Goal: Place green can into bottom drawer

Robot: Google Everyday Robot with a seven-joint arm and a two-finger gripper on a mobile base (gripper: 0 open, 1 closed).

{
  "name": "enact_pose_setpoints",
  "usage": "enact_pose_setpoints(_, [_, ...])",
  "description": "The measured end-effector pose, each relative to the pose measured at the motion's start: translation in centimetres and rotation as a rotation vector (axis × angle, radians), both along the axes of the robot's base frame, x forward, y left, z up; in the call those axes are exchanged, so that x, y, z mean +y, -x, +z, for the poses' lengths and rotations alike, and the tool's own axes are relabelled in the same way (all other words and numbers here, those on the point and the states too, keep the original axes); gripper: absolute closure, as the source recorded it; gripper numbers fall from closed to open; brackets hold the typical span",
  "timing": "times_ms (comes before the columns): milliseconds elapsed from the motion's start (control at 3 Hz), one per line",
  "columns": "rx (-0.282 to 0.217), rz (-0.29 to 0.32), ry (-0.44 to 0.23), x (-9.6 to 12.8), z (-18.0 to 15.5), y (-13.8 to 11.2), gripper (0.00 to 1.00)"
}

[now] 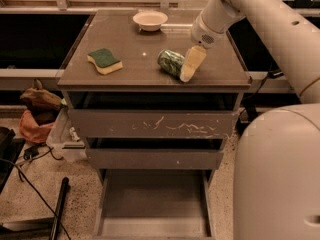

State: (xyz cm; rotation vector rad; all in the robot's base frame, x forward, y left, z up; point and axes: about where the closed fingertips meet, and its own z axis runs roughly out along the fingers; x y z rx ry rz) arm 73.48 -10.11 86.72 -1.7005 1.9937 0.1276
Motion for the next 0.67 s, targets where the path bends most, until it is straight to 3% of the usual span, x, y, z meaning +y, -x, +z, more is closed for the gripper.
enact_pose_setpoints(667, [0.089,0.009,-0.021,0.83,-2.24,-0.59,0.0])
